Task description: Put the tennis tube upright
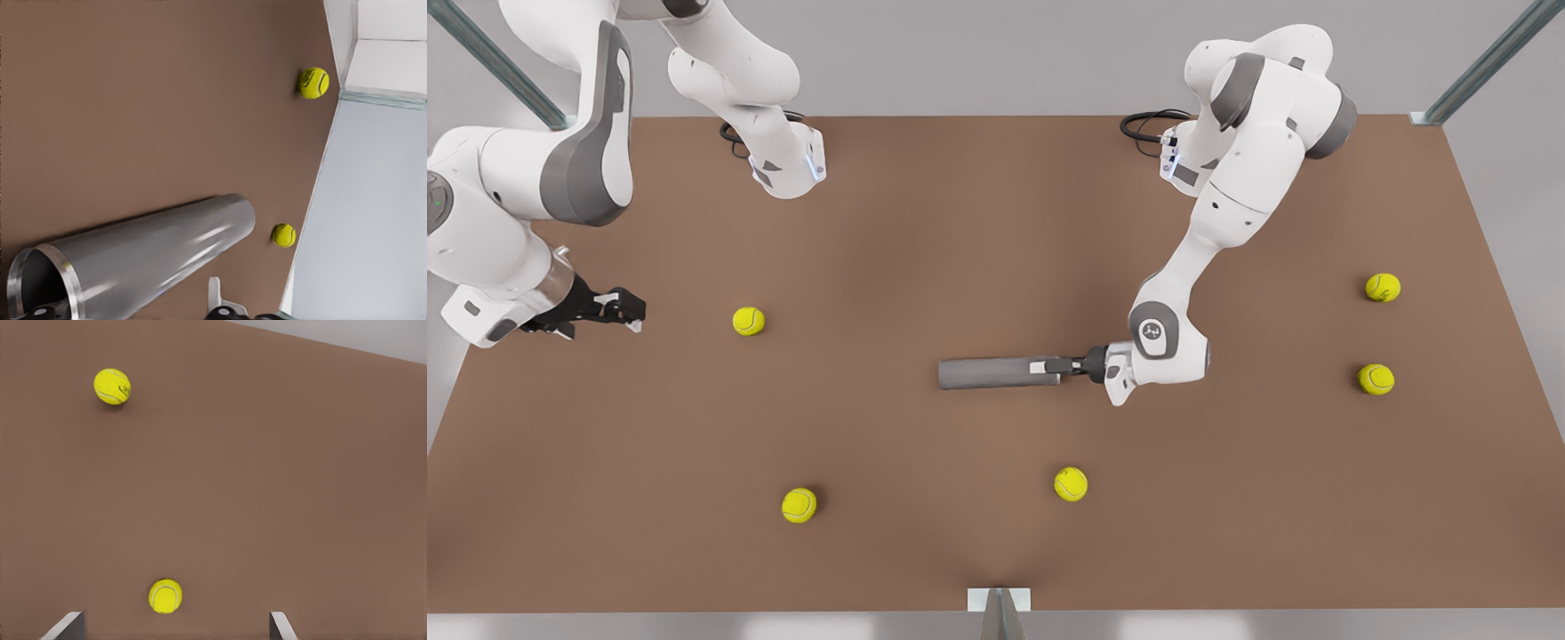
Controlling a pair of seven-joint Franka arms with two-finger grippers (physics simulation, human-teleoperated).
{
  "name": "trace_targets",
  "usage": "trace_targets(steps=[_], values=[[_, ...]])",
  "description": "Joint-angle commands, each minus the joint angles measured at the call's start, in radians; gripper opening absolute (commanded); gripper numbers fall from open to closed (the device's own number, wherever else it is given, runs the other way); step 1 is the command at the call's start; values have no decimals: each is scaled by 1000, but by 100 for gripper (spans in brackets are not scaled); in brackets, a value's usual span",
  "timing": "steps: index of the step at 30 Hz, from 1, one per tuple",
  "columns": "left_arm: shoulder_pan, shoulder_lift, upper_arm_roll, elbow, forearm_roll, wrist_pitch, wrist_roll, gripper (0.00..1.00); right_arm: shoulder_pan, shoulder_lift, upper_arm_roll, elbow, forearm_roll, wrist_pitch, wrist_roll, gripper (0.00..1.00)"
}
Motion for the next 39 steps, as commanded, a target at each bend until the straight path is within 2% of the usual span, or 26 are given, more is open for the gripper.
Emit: trace_targets(steps=[1, 2, 3, 4, 13, 15, 24, 27, 30, 39], values=[[-1, 0, 0, 0, -31, 0, 0, 61, 0, 0, 0, 0, 0, 0, 0, 100], [5, 0, 0, 0, -31, -1, 18, 57, 0, 0, 0, 0, 0, 0, 0, 100], [8, 0, 0, 0, -31, -6, 21, 40, 0, -1, 0, 0, 0, 0, 0, 100], [13, -1, 0, 0, -33, -11, 25, 34, 0, 0, 0, 0, 0, 0, 0, 100], [36, -11, -9, 2, -77, -23, 25, 31, 0, -1, 2, 0, -2, -3, 2, 100], [37, -12, -9, 2, -79, -24, 23, 21, 0, 0, 0, 0, 0, -2, 0, 100], [161, -35, -120, -14, -79, -31, 9, 21, 0, 0, 2, 0, -2, 2, -3, 100], [168, -35, -123, -18, -79, -31, 9, 21, 0, 0, 2, 0, -2, 0, -3, 100], [232, -38, -181, -26, -77, -32, -17, 21, 0, 0, 2, 0, -2, 3, -5, 100], [247, -189, -195, -106, -61, -63, -232, 21, 1, 8, 2, 0, 0, 5, -6, 100]])
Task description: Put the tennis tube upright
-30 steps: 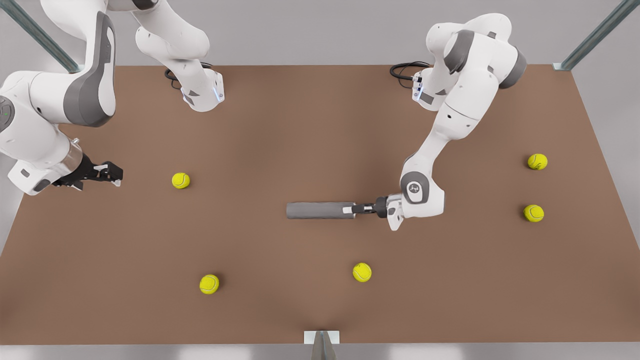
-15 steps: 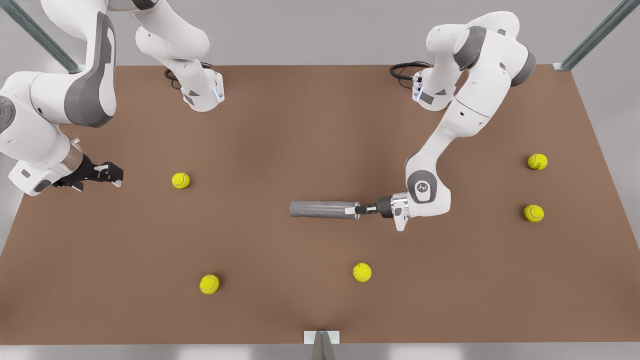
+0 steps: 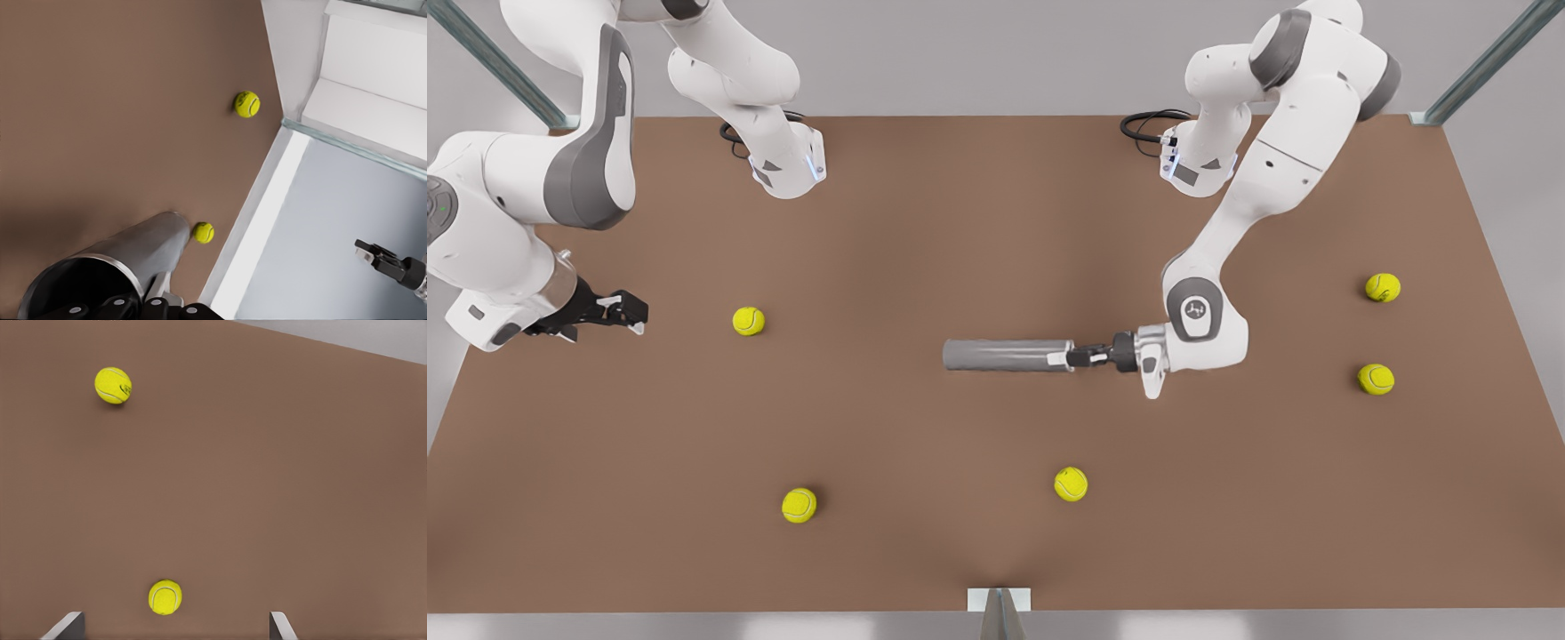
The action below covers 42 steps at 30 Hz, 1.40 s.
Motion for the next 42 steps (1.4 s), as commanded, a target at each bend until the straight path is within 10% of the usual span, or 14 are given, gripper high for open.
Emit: trace_targets(steps=[1, 31, 42], values=[[0, -11, 0, -6, -27, -2, -13, 21, 0, 0, 0, 0, -1, 0, 0, 100], [259, -452, 0, 35, 1059, -294, -661, 21, 0, 14, 20, 0, -1, 0, 2, 100], [-74, -447, 351, 101, 1249, -299, -656, 21, 0, 15, 20, 0, -1, 0, 2, 100]])
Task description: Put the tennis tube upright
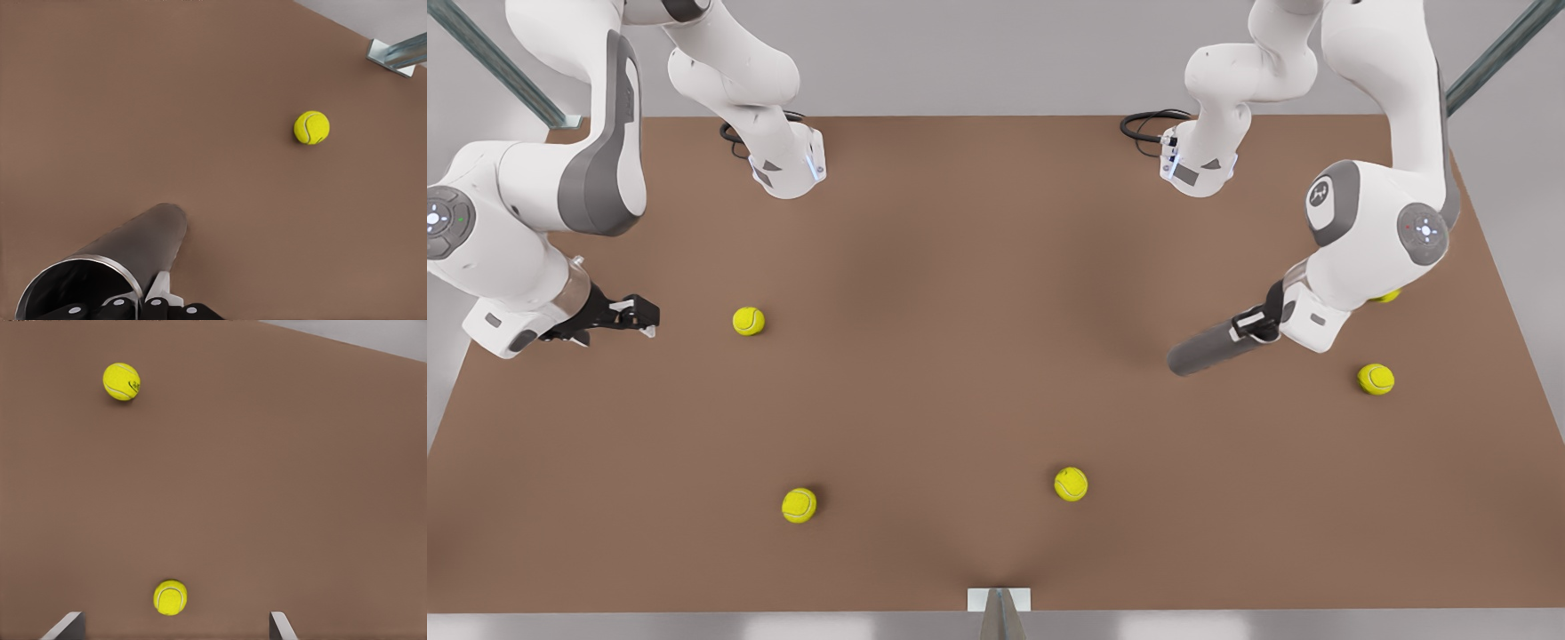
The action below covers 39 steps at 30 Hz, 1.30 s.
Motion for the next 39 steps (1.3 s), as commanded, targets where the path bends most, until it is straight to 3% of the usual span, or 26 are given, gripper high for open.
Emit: trace_targets(steps=[1, 13, 36, 39], values=[[-4, 3, 1, 0, 71, 2, 0, 21, 0, 0, 0, 1, 0, 0, 0, 100], [-16, 105, 5, 28, 211, 19, -4, 21, -2, -3, 0, 21, -2, -14, 0, 100], [-18, 184, 2, 43, 211, 27, -4, 22, 21, 5, 2, 21, 2, -12, -2, 100], [-16, 184, 2, 46, 211, 28, -4, 99, 29, 9, 2, 21, 2, -11, -2, 100]])
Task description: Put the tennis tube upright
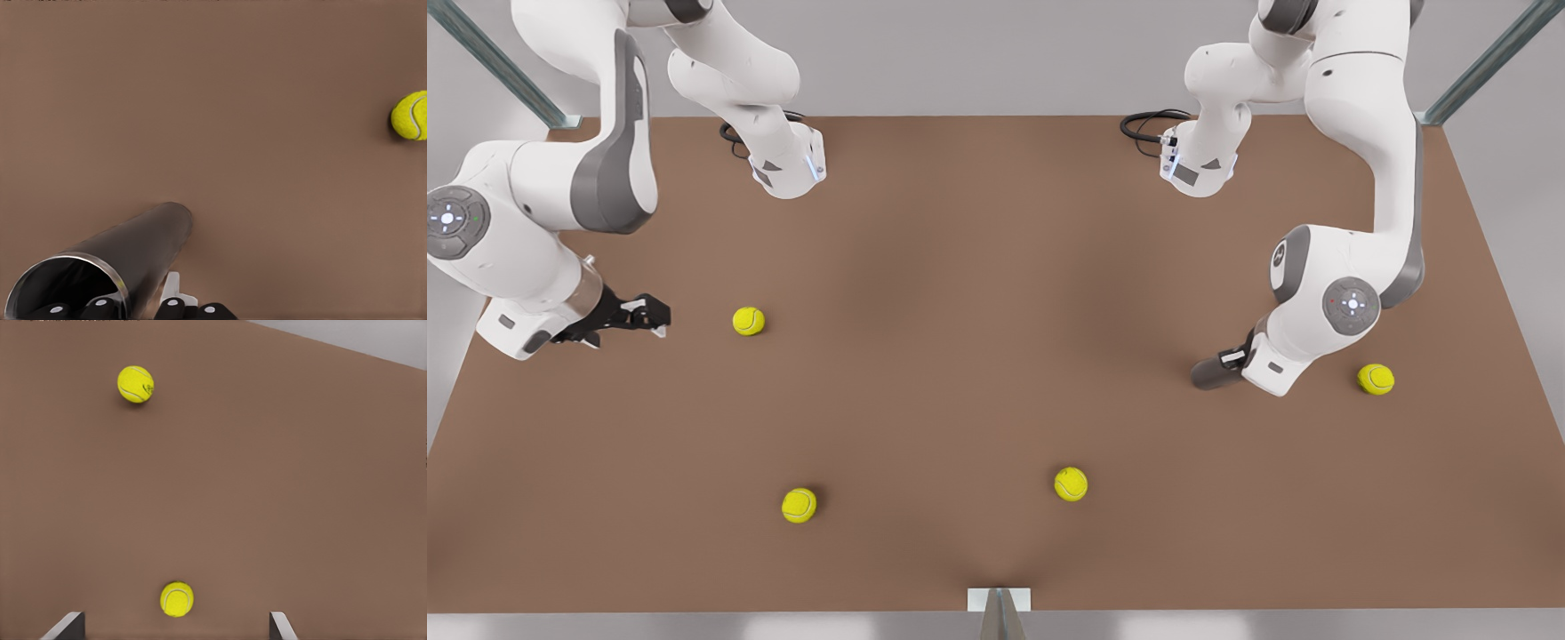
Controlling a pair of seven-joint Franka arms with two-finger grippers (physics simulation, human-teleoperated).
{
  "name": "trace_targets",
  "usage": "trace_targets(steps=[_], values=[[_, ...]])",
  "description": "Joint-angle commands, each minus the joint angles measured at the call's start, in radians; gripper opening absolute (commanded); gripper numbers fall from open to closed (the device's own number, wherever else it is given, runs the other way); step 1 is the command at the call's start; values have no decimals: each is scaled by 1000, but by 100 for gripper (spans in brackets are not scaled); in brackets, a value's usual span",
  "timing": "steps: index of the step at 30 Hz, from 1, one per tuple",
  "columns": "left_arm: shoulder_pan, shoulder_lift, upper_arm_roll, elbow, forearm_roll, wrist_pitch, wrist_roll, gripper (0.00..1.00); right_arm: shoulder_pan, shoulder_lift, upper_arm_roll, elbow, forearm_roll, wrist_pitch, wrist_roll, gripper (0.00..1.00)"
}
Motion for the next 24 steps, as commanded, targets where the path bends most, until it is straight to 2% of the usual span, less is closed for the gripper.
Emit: trace_targets(steps=[1, 17, 20, 21, 22, 24], values=[[-1, -1, 0, 0, -3, 0, 0, 100, 2, 2, 0, 0, 1, 0, 0, 100], [-17, -16, -23, 20, 26, -22, -106, 99, -6, 8, 6, 2, -1, -1, 2, 100], [-15, -19, -46, 230, 25, -287, -86, 99, -11, 5, 5, 2, -1, -3, 2, 100], [-1, -59, -100, 293, 25, -394, -51, 100, -12, 5, 6, 2, -1, -3, 0, 100], [-3, -147, -110, 289, 23, -465, 15, 100, -6, 7, 6, 2, -1, -4, 2, 100], [-3, -229, -118, 292, 23, -558, 56, 100, -11, 5, 6, 2, -1, -4, 2, 100]])
